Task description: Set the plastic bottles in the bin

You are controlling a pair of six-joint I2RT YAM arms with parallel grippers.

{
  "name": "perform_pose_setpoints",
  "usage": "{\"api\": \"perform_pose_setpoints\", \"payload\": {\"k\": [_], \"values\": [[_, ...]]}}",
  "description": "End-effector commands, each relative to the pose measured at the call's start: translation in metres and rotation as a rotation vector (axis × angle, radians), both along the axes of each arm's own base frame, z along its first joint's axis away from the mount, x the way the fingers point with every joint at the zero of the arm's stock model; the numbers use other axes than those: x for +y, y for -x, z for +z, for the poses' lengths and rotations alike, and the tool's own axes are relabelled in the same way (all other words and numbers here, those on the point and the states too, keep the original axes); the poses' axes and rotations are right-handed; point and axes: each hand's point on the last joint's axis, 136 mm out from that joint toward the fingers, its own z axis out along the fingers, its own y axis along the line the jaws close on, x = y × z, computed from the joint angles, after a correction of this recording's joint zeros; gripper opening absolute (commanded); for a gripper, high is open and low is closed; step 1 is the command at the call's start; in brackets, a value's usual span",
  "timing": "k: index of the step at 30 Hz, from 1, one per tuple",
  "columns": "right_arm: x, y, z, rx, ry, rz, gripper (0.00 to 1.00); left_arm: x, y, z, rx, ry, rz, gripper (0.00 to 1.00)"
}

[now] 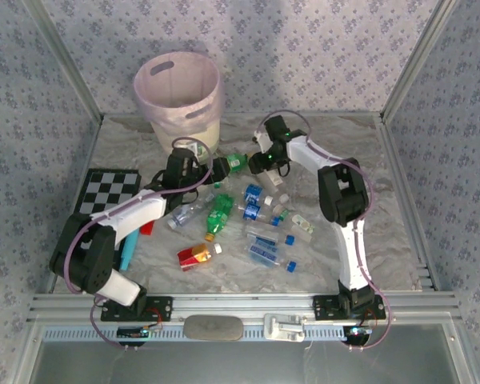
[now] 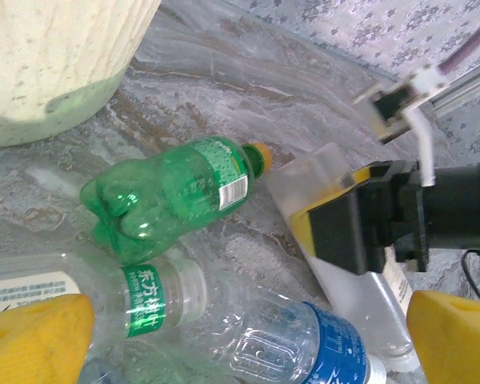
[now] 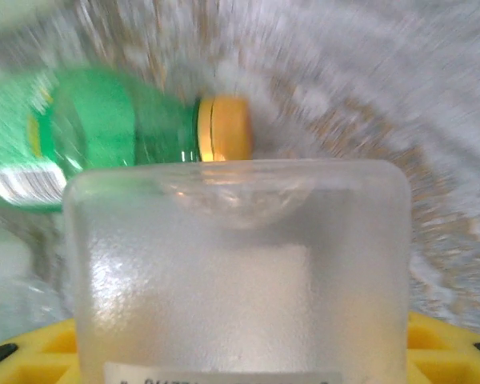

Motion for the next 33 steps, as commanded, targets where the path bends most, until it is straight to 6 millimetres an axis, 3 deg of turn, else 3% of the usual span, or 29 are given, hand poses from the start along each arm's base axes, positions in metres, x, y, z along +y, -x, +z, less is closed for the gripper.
{"api": "perform_pose_setpoints", "payload": {"k": [1, 10, 16, 19, 20, 23, 33], "values": [[-0.006, -0.019, 0.077, -0.124, -0.239, -0.082, 0.56, -0.013, -0.001, 0.01, -0.043, -0.035, -0.045, 1.0], [-0.037, -0.024, 0.15, -0.154, -0.732, -0.212, 0.55, -0.07, 0.016, 0.022, -0.081, 0.056, -0.269, 1.0], [-0.048, -0.015, 0.164, -0.151, -0.908, -0.304, 0.54, -0.112, 0.033, 0.028, -0.089, 0.126, -0.397, 1.0], [-0.041, -0.005, 0.167, -0.146, -0.932, -0.308, 0.54, -0.128, 0.039, 0.032, -0.102, 0.135, -0.45, 1.0], [-0.038, 0.002, 0.154, -0.118, -0.92, -0.322, 0.54, -0.131, 0.04, 0.033, -0.103, 0.136, -0.46, 1.0], [-0.023, 0.017, 0.155, -0.106, -0.908, -0.305, 0.54, -0.139, 0.041, 0.034, -0.1, 0.134, -0.479, 1.0], [0.025, 0.058, 0.168, -0.107, -0.806, -0.208, 0.54, -0.142, 0.037, 0.027, -0.083, 0.111, -0.476, 1.0]]}}
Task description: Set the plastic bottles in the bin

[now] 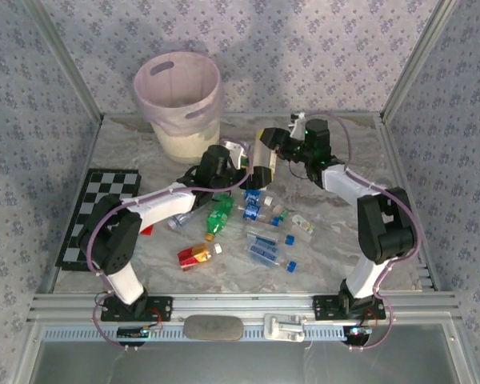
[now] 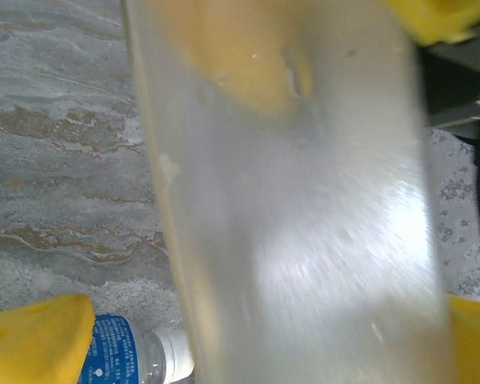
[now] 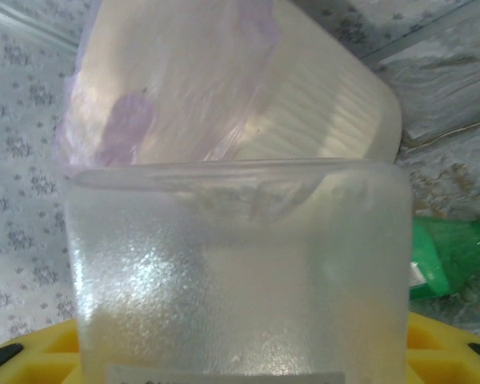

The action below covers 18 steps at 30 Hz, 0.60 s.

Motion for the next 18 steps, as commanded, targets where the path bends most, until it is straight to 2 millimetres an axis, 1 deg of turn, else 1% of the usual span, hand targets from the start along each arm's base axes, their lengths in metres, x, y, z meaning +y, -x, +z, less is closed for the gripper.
{"api": "perform_pose_setpoints", "payload": {"k": [1, 4, 6, 9, 11, 13, 16, 18], "values": [[0.008, 0.009, 0.016, -0.035, 0.033, 0.011, 0.55, -0.003, -0.005, 0.01, -0.039, 0.003, -0.002, 1.0], [0.017, 0.014, 0.016, -0.037, 0.041, 0.028, 0.54, -0.003, -0.004, 0.013, -0.047, 0.004, -0.004, 0.99], [0.02, 0.015, 0.012, -0.034, 0.047, 0.028, 0.55, -0.002, -0.003, 0.016, -0.056, 0.005, -0.004, 0.95], [0.02, 0.015, 0.01, -0.035, 0.053, 0.019, 0.54, 0.002, -0.003, 0.016, -0.064, -0.004, 0.009, 0.84], [0.02, 0.015, 0.009, -0.036, 0.06, 0.014, 0.54, 0.005, -0.004, 0.015, -0.067, -0.01, 0.024, 0.74], [0.019, 0.015, 0.009, -0.038, 0.067, 0.008, 0.55, 0.008, -0.005, 0.014, -0.069, -0.016, 0.038, 0.66], [0.019, 0.015, 0.011, -0.043, 0.071, 0.006, 0.59, 0.011, -0.006, 0.014, -0.074, -0.023, 0.055, 0.58], [0.019, 0.014, 0.011, -0.041, 0.071, 0.005, 0.66, 0.012, -0.007, 0.015, -0.078, -0.026, 0.062, 0.56]]}}
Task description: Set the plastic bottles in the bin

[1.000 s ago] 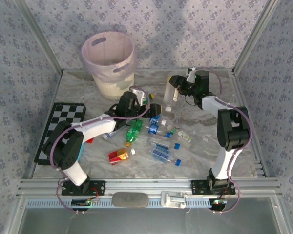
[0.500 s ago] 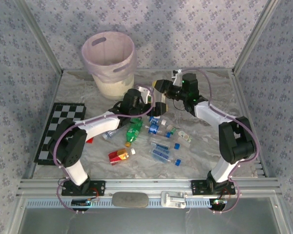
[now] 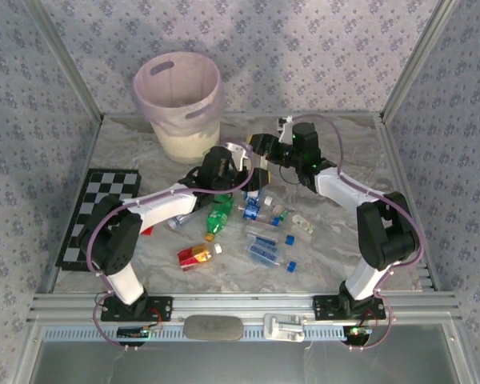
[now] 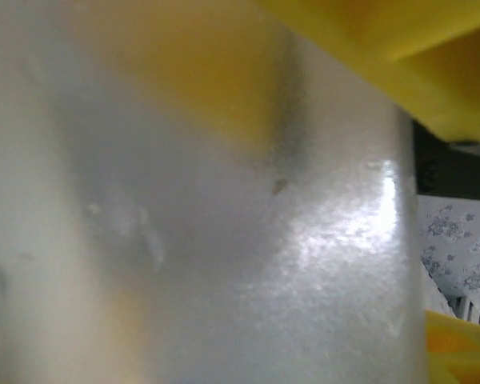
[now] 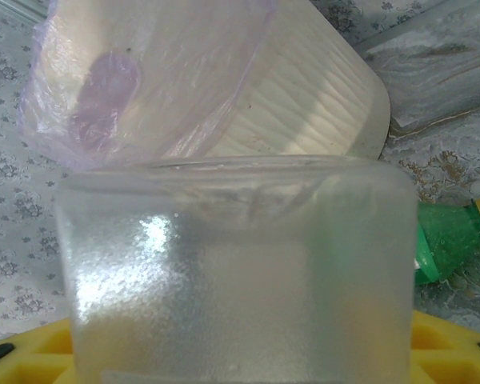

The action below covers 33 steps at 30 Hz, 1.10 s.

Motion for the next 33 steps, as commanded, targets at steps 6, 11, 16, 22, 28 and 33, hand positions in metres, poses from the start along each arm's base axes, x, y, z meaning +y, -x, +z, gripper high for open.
{"api": "perform_pose_setpoints", "payload": {"k": [6, 11, 16, 22, 28, 33], "values": [[-0.01, 0.0, 0.028, -0.024, -0.022, 0.001, 0.83, 0.016, -0.011, 0.013, -0.064, -0.023, 0.066, 0.55], [-0.038, -0.008, 0.041, -0.035, -0.067, -0.045, 0.87, 0.025, -0.016, 0.008, -0.045, -0.042, 0.099, 0.54], [-0.064, -0.011, 0.048, -0.05, -0.089, -0.1, 0.91, 0.036, -0.024, 0.014, -0.06, -0.056, 0.123, 0.53], [-0.082, -0.011, 0.034, -0.031, -0.038, -0.152, 0.96, 0.052, -0.042, 0.063, -0.2, -0.117, 0.133, 0.53], [-0.086, -0.009, 0.005, 0.021, 0.062, -0.191, 1.0, 0.069, -0.067, 0.131, -0.372, -0.15, 0.168, 0.52], [-0.089, -0.007, -0.019, 0.068, 0.183, -0.231, 1.0, 0.094, -0.092, 0.176, -0.474, -0.204, 0.235, 0.52]]}}
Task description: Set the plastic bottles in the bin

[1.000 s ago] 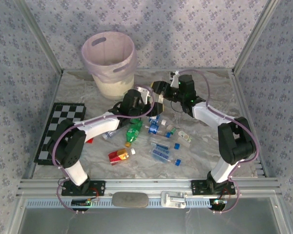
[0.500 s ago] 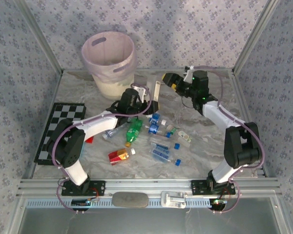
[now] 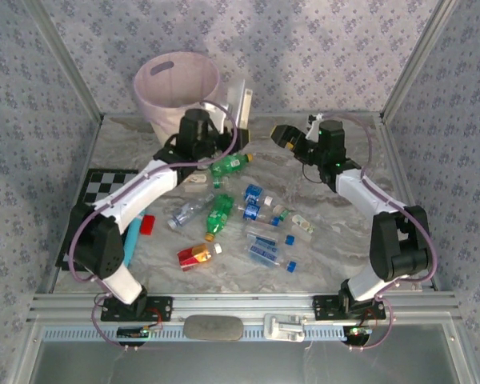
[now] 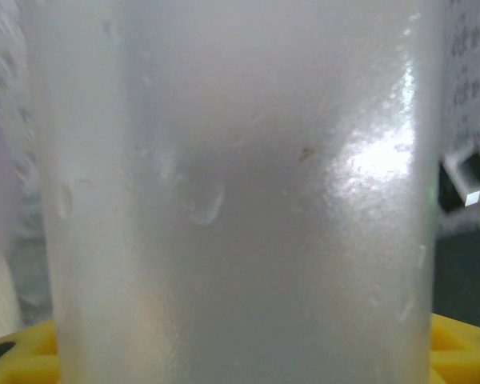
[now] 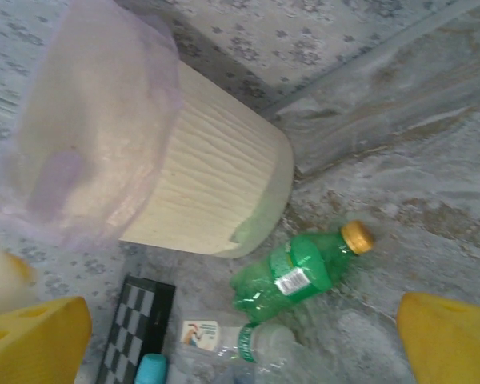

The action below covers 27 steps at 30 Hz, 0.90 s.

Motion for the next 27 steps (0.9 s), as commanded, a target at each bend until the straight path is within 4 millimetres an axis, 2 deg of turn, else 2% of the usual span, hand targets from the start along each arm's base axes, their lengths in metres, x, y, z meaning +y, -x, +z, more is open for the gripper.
{"api": "perform_pose_setpoints", "payload": {"k": [1, 4, 7, 12, 15, 21, 27], "values": [[-0.006, 0.004, -0.018, 0.038, 0.12, -0.03, 1.0, 0.027, -0.013, 0.042, -0.104, -0.072, 0.062, 0.52], [-0.007, 0.008, -0.023, 0.062, 0.164, -0.018, 1.0, 0.054, -0.032, 0.062, -0.138, -0.094, 0.143, 0.52], [-0.011, 0.01, -0.026, 0.082, 0.218, -0.02, 1.0, 0.083, -0.055, 0.071, -0.141, -0.107, 0.219, 0.52], [-0.016, 0.011, -0.025, 0.061, 0.307, -0.031, 1.0, 0.124, -0.093, 0.065, -0.095, -0.151, 0.306, 0.52], [-0.017, 0.014, -0.021, 0.039, 0.358, -0.029, 1.0, 0.141, -0.111, 0.059, -0.061, -0.166, 0.335, 0.52], [-0.01, 0.021, -0.015, -0.006, 0.417, 0.017, 1.0, 0.155, -0.135, 0.029, 0.038, -0.216, 0.344, 0.53], [-0.003, 0.026, -0.016, -0.028, 0.452, 0.057, 1.0, 0.157, -0.144, 0.008, 0.096, -0.248, 0.348, 0.56]]}}
